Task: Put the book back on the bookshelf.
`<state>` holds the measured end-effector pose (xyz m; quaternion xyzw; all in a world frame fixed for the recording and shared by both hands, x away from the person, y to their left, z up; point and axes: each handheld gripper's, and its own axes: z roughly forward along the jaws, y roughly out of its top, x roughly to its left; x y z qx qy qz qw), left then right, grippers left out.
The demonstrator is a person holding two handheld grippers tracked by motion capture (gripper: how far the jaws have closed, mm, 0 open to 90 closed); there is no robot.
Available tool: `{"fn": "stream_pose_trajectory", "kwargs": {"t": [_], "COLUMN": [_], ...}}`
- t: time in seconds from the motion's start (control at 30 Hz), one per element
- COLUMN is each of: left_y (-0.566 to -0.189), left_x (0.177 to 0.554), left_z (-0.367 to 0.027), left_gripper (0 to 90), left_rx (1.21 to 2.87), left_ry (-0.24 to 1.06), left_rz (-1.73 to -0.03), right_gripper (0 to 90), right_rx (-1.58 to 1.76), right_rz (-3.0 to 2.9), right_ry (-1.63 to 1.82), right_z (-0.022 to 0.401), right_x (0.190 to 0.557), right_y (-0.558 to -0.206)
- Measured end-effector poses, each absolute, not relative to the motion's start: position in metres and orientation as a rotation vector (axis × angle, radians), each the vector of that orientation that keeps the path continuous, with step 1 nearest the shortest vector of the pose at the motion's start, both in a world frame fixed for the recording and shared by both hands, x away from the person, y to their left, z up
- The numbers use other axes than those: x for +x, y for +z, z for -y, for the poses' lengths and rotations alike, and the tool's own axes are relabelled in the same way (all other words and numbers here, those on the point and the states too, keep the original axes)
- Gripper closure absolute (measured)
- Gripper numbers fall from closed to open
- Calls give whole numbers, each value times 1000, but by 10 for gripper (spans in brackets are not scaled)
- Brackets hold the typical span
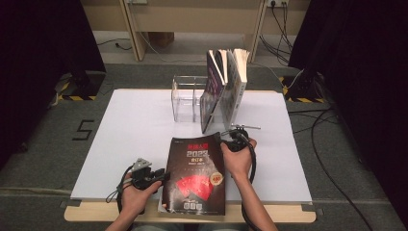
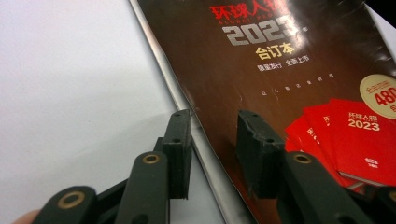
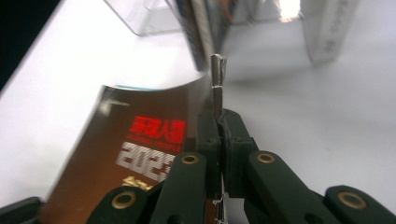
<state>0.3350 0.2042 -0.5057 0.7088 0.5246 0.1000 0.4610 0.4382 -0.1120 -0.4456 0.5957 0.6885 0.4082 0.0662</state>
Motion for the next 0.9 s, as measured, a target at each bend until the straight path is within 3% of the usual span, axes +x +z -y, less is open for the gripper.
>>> {"fn": "stream_pose_trajectory", "kwargs": {"t": [0.3, 0.9], "left_y": [-495, -489], "left_x": [333, 331], "left_z": [-213, -215], "left_gripper": [624, 621], "left_rx": [1662, 1647], "left_ry": [309, 333], "left_rz": [-1283, -1261], "right_gripper": [881, 881], "right_rx": [1708, 1571], "right_rz": [-2056, -2019], "right_ry": [1314, 1396], "right_z": [101, 82], "right_x": [431, 423], "right_y": [-427, -401]}}
